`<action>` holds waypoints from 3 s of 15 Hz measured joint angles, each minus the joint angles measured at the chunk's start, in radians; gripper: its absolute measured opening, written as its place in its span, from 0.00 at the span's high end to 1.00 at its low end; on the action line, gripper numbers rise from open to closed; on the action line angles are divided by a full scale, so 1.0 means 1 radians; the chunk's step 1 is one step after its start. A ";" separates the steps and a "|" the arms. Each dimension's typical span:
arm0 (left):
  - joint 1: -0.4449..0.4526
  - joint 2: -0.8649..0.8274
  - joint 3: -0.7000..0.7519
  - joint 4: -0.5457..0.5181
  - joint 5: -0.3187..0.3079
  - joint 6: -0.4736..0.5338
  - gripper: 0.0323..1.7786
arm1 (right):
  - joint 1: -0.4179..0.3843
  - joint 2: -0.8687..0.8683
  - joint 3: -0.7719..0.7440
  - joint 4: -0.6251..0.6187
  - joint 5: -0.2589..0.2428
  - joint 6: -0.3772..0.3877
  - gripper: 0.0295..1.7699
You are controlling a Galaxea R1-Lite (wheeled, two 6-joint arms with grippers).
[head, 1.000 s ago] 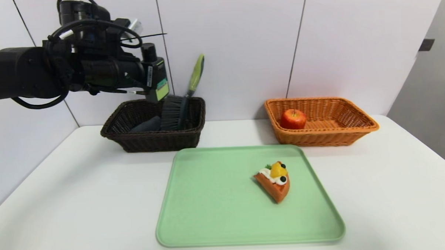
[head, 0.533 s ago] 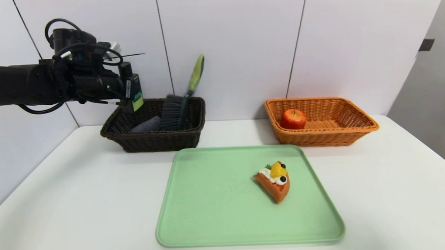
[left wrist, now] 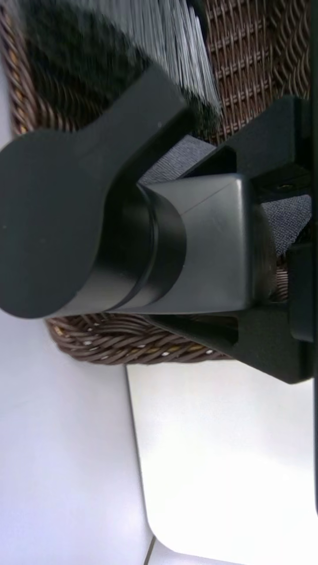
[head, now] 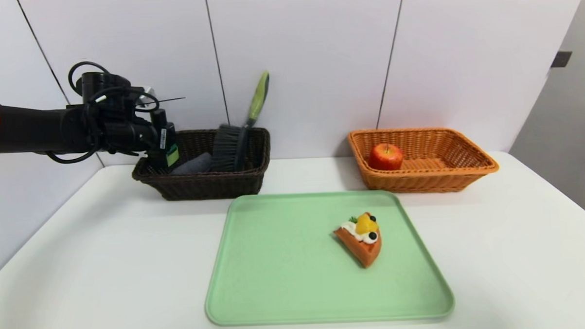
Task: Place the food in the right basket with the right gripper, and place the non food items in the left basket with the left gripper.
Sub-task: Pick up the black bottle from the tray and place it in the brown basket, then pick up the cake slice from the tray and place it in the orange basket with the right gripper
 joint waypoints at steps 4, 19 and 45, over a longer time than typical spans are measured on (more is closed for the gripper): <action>0.007 0.015 0.009 0.000 -0.001 -0.004 0.46 | 0.000 0.000 0.001 0.000 -0.001 0.000 0.04; -0.058 -0.472 0.276 0.012 -0.001 -0.013 0.10 | 0.085 0.020 -0.038 -0.028 0.040 -0.013 0.04; -0.317 -1.029 0.693 0.310 -0.290 0.011 0.05 | 0.471 1.003 -0.425 -0.028 -0.135 0.159 0.04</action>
